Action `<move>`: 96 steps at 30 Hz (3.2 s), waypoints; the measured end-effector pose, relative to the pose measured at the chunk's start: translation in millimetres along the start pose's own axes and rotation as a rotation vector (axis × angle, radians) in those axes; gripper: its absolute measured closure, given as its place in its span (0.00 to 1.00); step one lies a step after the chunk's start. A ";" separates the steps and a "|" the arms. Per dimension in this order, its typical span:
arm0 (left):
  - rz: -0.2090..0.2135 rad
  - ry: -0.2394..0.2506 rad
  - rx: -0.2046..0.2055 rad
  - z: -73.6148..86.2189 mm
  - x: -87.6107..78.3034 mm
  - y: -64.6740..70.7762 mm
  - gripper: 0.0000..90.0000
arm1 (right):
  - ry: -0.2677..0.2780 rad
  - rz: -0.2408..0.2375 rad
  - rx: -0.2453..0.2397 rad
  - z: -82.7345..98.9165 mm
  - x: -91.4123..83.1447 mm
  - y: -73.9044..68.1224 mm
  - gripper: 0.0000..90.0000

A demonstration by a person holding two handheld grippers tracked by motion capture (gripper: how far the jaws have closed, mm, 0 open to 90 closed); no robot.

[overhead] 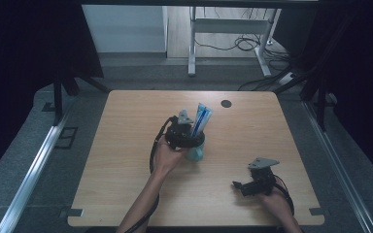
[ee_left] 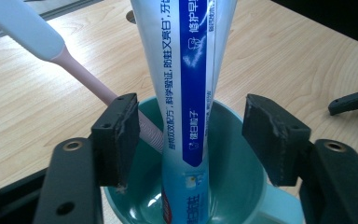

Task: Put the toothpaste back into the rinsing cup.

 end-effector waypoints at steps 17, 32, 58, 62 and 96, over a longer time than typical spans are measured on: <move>0.034 -0.002 -0.019 2.0 -17.6 -0.1 0.19 | 0.001 0.001 -0.001 0.0 0.0 0.1 0.00; 0.032 -0.040 -0.003 9.9 -32.1 -0.7 0.04 | 0.000 0.001 -0.001 0.0 0.0 0.1 0.00; -0.019 -0.025 0.031 35.7 -60.8 -17.5 0.00 | -0.002 -0.001 -0.002 0.0 -0.2 0.1 0.00; -0.026 -0.023 0.027 42.5 -64.3 -21.3 0.00 | 0.000 0.001 0.000 0.0 0.0 0.0 0.00; -0.081 -0.044 -0.016 126.0 -71.2 -47.2 0.00 | -0.001 0.000 0.003 -0.1 -0.1 -0.2 0.00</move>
Point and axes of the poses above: each handheld gripper's, and its own axes: x roughly forward along the jaws, z roughly out of its underside, y roughly to its right, the point moved 5 cm from there along x, roughly forward along the jaws, and after that the axes turned 15 degrees about -x, right-handed, at the moved point
